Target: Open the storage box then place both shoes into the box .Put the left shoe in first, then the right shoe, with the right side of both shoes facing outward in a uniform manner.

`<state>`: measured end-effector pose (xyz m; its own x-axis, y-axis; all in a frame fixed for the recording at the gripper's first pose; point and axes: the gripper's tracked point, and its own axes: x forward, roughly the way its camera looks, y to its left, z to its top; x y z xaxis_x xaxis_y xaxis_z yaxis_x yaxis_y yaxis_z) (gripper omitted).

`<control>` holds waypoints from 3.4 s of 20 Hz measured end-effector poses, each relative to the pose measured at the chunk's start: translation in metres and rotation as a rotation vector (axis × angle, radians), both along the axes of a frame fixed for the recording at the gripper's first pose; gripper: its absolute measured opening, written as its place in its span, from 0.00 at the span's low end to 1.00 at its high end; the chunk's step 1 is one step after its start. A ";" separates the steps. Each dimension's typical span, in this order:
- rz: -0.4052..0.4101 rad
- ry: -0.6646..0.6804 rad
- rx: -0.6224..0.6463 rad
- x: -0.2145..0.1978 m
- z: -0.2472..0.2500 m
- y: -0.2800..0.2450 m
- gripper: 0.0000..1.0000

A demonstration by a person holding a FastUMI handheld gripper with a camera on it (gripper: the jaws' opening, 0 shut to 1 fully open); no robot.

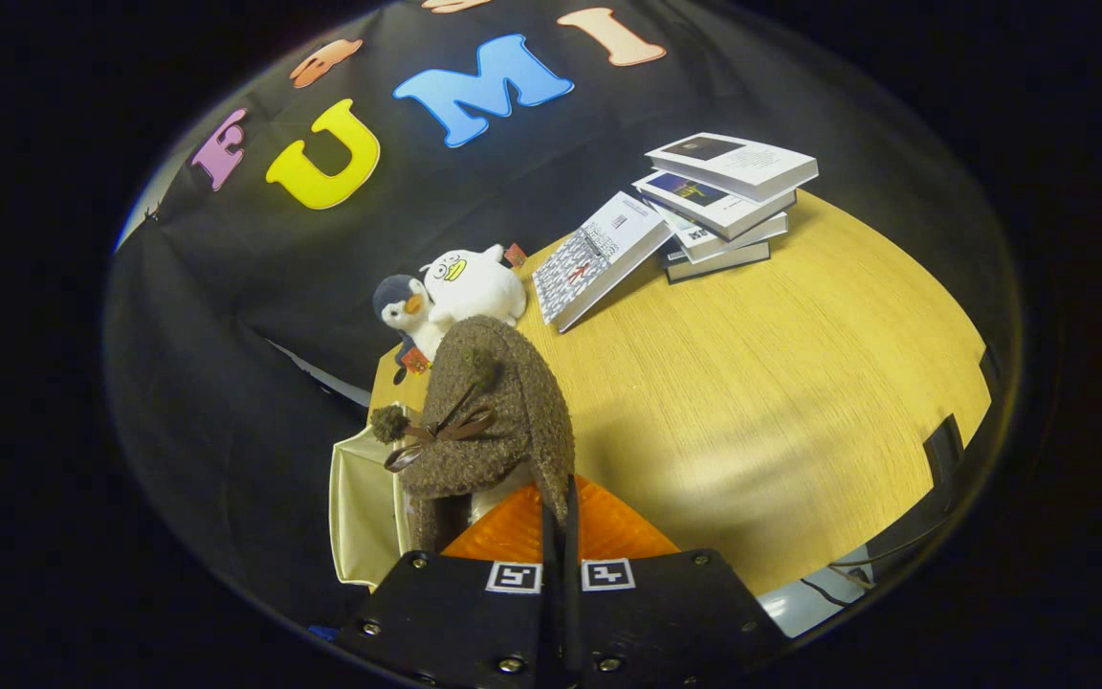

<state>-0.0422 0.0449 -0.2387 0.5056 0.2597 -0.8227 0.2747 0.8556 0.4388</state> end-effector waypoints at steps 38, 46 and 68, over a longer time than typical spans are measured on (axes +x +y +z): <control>0.132 -0.041 0.110 0.030 -0.013 0.192 0.53; 0.242 -0.287 -0.076 0.048 0.049 0.155 0.98; 0.144 -0.769 -0.535 0.041 0.200 -0.039 0.97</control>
